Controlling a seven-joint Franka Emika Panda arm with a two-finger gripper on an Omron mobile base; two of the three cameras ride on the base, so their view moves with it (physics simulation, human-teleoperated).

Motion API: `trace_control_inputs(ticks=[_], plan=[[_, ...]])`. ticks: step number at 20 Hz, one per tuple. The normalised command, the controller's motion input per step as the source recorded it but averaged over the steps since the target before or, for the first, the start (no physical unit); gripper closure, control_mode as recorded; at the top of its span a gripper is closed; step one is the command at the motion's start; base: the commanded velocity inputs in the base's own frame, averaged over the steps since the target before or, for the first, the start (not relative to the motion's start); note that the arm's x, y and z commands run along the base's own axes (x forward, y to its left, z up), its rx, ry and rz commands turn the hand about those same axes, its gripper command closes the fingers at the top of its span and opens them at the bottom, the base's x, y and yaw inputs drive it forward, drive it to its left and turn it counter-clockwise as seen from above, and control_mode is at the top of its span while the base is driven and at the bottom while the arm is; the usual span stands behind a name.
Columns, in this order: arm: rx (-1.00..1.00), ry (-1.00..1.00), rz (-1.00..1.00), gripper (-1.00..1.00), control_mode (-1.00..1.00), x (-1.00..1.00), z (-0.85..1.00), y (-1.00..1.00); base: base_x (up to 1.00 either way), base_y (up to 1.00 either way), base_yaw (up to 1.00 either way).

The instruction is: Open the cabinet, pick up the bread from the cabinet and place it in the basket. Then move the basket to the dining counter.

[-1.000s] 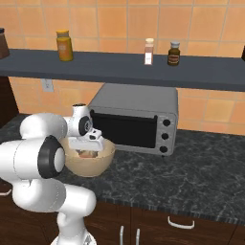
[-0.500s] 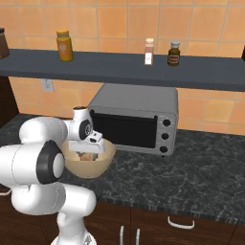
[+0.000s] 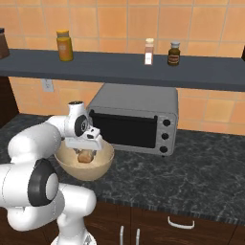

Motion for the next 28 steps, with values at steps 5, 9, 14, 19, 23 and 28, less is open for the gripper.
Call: trace_control_inputs(ticks=[5, 9, 14, 19, 23, 28], plan=[[0.0, -0.02, 0.0, -1.0, -1.0, -0.05, 0.29, 0.0, 0.0, 0.0, 0.0], [0.0, -0.03, -0.04, -1.0, -1.0, -0.29, 0.34, -0.04, 0.0, 0.0, 0.0], [0.02, -0.04, -0.24, -1.0, -1.0, -0.7, 0.37, -0.37, 0.0, 0.0, 0.0], [0.1, -0.02, -0.31, -1.0, -1.0, -0.57, 0.16, -0.57, 0.0, 0.0, 0.0], [0.1, 0.0, -0.22, -1.0, -1.0, -0.03, 0.07, -0.43, 0.0, 0.0, 0.0], [0.09, 0.0, -0.25, -1.0, -1.0, 0.03, -0.01, -0.32, 0.0, 0.0, 0.0]])
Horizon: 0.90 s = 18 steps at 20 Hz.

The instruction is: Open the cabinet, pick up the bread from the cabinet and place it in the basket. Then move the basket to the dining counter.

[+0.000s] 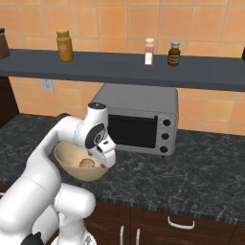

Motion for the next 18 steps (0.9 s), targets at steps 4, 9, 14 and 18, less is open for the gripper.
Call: trace_control_inputs(ticks=[4, 9, 14, 18], plan=[[0.07, 0.0, -0.25, -1.0, -1.0, 0.1, -0.11, -0.25, 0.0, 0.0, 0.0], [0.0, 0.0, -0.14, -1.0, -1.0, 0.05, -0.25, -0.03, 0.0, 0.0, 0.0], [-0.02, 0.0, -0.05, -1.0, -1.0, 0.0, -0.34, 0.01, 0.0, 0.0, 0.0], [-0.04, 0.0, -0.01, -1.0, -1.0, 0.01, -0.33, 0.11, 0.0, 0.0, 0.0]])
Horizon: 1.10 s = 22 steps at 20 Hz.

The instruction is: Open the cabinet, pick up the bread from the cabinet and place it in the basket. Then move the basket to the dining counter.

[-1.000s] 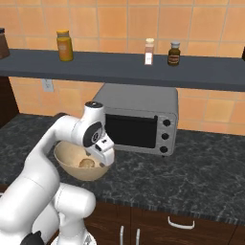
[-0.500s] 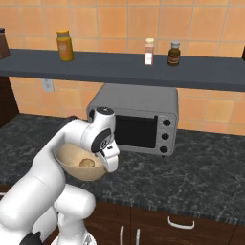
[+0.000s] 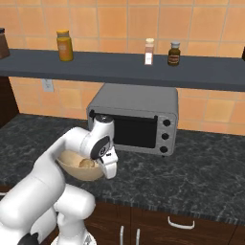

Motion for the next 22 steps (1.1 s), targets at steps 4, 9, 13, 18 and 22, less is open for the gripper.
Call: trace_control_inputs(ticks=[4, 9, 13, 18, 22], plan=[[-0.04, 0.0, 0.0, -1.0, -1.0, 0.03, -0.33, 0.19, 0.0, 0.0, 0.0], [-0.01, 0.0, 0.0, -1.0, -1.0, 0.01, -0.22, 0.21, 0.0, 0.0, 0.0], [0.0, 0.0, 0.0, 1.0, -1.0, 0.0, -0.14, 0.28, 0.0, 0.0, 0.0], [0.0, 0.0, 0.0, 1.0, -1.0, 0.0, -0.24, 0.24, 0.0, 0.0, 0.0], [0.02, -0.01, 0.0, 1.0, -1.0, 0.0, -0.36, 0.07, 0.0, 0.0, 0.0]])
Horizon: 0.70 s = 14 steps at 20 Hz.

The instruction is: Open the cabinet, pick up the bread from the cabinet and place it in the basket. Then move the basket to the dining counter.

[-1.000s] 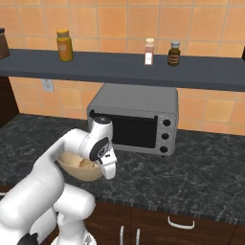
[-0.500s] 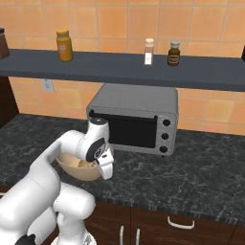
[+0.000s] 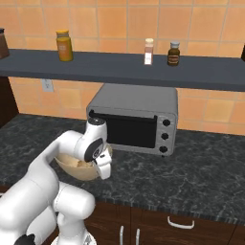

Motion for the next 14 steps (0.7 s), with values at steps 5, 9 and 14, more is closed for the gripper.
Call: trace_control_inputs(ticks=[5, 9, 14], plan=[[0.18, -0.14, 0.0, 1.0, -1.0, 0.0, 0.07, -0.03, 0.0, 0.0, 0.0], [0.08, -0.13, 0.0, 1.0, -1.0, -0.02, 0.64, -0.01, 0.0, 0.0, 0.0], [0.01, -0.19, 0.0, 1.0, -1.0, -0.2, 0.73, -0.04, 0.0, 0.0, 0.0]])
